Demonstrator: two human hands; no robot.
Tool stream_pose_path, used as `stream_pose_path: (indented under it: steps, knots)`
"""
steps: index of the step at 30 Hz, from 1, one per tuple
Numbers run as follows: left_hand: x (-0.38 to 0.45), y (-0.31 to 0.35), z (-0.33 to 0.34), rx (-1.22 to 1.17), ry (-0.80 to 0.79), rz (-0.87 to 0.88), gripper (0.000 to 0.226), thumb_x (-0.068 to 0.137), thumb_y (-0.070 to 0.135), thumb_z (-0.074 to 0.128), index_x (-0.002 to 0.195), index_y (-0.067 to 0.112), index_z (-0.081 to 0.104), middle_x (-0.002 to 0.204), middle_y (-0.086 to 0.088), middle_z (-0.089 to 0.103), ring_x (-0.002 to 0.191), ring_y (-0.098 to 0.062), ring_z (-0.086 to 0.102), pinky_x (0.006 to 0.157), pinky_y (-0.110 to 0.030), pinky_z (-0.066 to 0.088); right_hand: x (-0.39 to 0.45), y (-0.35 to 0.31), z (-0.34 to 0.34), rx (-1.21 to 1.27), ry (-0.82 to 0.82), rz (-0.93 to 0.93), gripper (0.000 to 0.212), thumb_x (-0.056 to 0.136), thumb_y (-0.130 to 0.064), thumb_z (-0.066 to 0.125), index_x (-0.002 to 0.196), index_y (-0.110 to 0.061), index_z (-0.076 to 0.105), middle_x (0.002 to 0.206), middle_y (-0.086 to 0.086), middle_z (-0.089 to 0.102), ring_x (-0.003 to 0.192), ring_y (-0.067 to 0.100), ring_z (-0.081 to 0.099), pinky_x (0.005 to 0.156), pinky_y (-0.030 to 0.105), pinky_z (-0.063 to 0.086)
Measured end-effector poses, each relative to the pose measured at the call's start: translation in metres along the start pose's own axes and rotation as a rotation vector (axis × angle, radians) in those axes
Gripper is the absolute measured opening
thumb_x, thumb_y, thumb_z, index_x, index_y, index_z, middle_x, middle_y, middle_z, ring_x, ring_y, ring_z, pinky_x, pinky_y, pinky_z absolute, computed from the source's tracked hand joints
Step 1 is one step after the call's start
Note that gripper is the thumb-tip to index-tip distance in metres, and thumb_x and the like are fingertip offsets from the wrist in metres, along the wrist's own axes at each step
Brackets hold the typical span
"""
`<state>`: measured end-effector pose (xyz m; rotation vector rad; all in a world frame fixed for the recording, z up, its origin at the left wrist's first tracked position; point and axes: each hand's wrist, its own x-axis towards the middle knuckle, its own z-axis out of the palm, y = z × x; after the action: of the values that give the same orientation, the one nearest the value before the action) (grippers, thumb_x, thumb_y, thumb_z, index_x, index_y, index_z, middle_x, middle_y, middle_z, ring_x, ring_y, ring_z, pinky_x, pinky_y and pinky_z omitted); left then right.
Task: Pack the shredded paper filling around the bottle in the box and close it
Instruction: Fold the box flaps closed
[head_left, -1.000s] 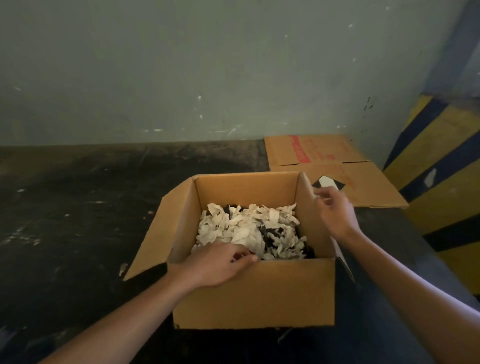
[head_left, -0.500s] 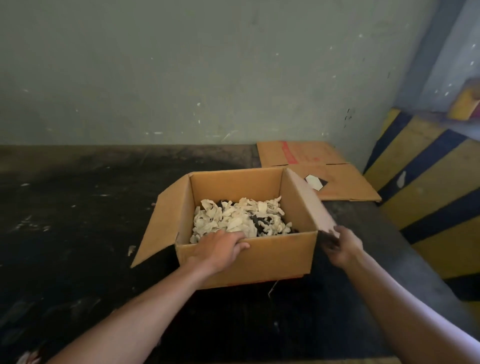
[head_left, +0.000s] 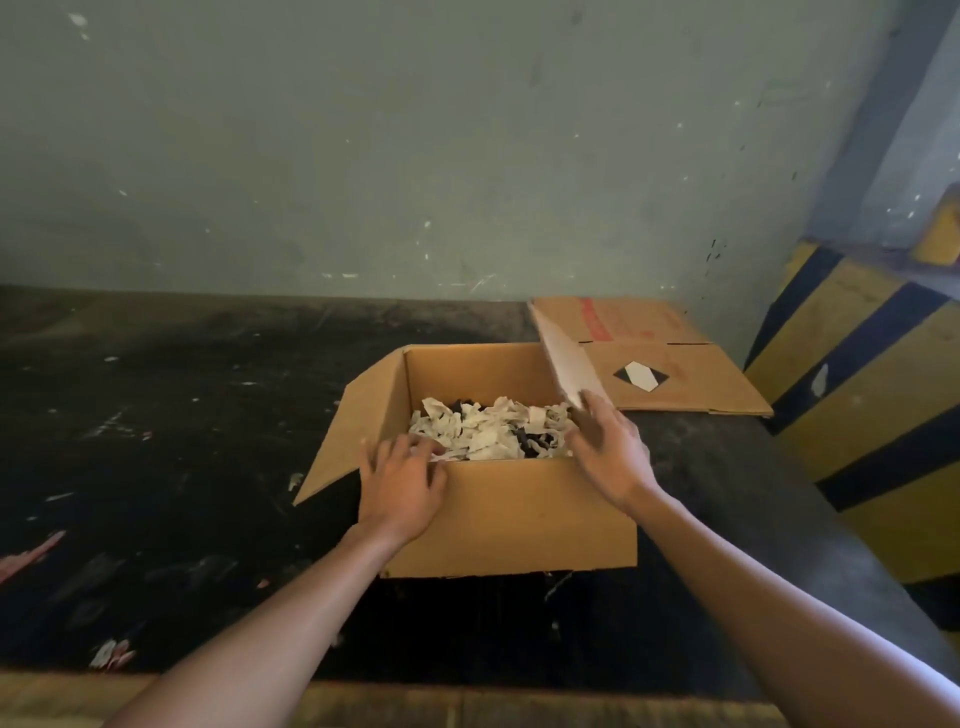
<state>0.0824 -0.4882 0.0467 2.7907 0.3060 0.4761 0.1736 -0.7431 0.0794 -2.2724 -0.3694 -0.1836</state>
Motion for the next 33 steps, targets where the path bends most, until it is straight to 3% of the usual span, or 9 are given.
stream_pose_path:
  steps: [3, 7, 13, 17, 20, 24, 27, 31, 33]
  knots:
    - [-0.011, -0.014, -0.005, -0.170, 0.182, -0.266, 0.046, 0.092, 0.039, 0.056, 0.135, 0.025, 0.045, 0.148, -0.007, 0.037, 0.142, -0.030, 0.024, 0.116, -0.056, 0.019, -0.005, 0.004, 0.010, -0.366, -0.179, -0.121, 0.063, 0.096, -0.058, 0.042, 0.152, -0.034, 0.024, 0.161, -0.003, 0.021, 0.148, 0.022, 0.011, 0.119, 0.055, 0.005]
    - [-0.018, -0.019, -0.016, -0.617, 0.318, -0.778, 0.077, 0.091, 0.032, 0.064, 0.152, 0.017, 0.019, 0.160, -0.015, 0.017, 0.144, -0.037, 0.022, 0.113, -0.055, 0.030, -0.008, 0.014, 0.019, -0.640, -0.358, -0.174, 0.071, 0.091, -0.071, 0.029, 0.152, -0.039, 0.016, 0.163, 0.000, 0.011, 0.149, 0.028, 0.002, 0.117, 0.061, -0.003]
    - [-0.005, -0.036, -0.032, -1.471, 0.341, -1.275, 0.068, 0.089, 0.035, 0.060, 0.149, 0.026, 0.030, 0.137, -0.015, 0.051, 0.123, -0.034, 0.052, 0.106, -0.052, 0.041, -0.010, 0.019, 0.016, -0.693, -0.351, -0.222, 0.071, 0.091, -0.069, 0.033, 0.152, -0.039, 0.012, 0.163, 0.000, 0.009, 0.149, 0.029, 0.002, 0.117, 0.061, 0.000]
    - [0.004, -0.024, -0.050, -1.440, 0.695, -1.184, 0.083, 0.092, 0.019, 0.058, 0.156, 0.020, 0.006, 0.145, -0.015, 0.044, 0.130, -0.034, 0.047, 0.108, -0.049, 0.039, -0.012, 0.020, 0.014, -0.691, -0.349, -0.248, 0.070, 0.092, -0.067, 0.035, 0.153, -0.038, 0.013, 0.164, 0.001, 0.009, 0.149, 0.029, 0.003, 0.118, 0.059, 0.000]
    - [0.001, -0.003, -0.061, -1.383, 0.720, -0.910, 0.074, 0.097, 0.018, 0.052, 0.157, 0.022, 0.010, 0.149, -0.010, 0.044, 0.134, -0.029, 0.045, 0.105, -0.039, 0.039, -0.011, 0.027, 0.004, -0.695, -0.347, -0.324, 0.064, 0.095, -0.063, 0.033, 0.152, -0.037, 0.019, 0.162, -0.002, 0.017, 0.149, 0.024, 0.009, 0.118, 0.057, 0.001]
    - [-0.006, 0.005, -0.053, -1.107, 0.484, -0.405, 0.058, 0.099, 0.022, 0.047, 0.152, 0.032, 0.027, 0.147, -0.002, 0.045, 0.132, -0.020, 0.046, 0.106, -0.043, 0.042, -0.005, 0.040, -0.019, -0.572, -0.210, -0.450, 0.045, 0.101, -0.047, 0.035, 0.141, -0.032, 0.047, 0.148, -0.008, 0.046, 0.141, 0.013, 0.034, 0.120, 0.051, 0.002]
    - [-0.004, 0.008, -0.039, -0.828, 0.230, -0.255, 0.055, 0.100, 0.035, 0.047, 0.152, 0.031, 0.028, 0.155, 0.001, 0.036, 0.141, -0.021, 0.035, 0.113, -0.052, 0.034, -0.002, 0.058, -0.038, -0.592, -0.188, -0.533, 0.045, 0.097, -0.026, 0.052, 0.142, -0.027, 0.048, 0.147, -0.002, 0.048, 0.140, 0.018, 0.037, 0.120, 0.046, 0.009]
    - [-0.005, 0.008, -0.023, -0.368, -0.181, -0.155, 0.046, 0.099, 0.055, 0.036, 0.144, 0.046, 0.039, 0.160, 0.015, 0.022, 0.151, -0.027, 0.001, 0.114, -0.068, -0.004, -0.003, 0.078, -0.055, -0.782, -0.361, -0.455, 0.086, 0.093, -0.017, 0.059, 0.155, -0.037, 0.004, 0.164, -0.006, 0.008, 0.150, 0.022, 0.009, 0.120, 0.042, 0.012]
    - [-0.007, 0.006, -0.018, -0.329, -0.243, -0.123, 0.044, 0.100, 0.054, 0.035, 0.142, 0.044, 0.044, 0.161, 0.015, 0.019, 0.151, -0.028, -0.007, 0.114, -0.067, -0.003, -0.003, 0.083, -0.056, -0.833, -0.384, -0.409, 0.093, 0.095, -0.016, 0.055, 0.152, -0.041, -0.013, 0.164, -0.010, -0.006, 0.150, 0.022, 0.002, 0.120, 0.041, 0.012]
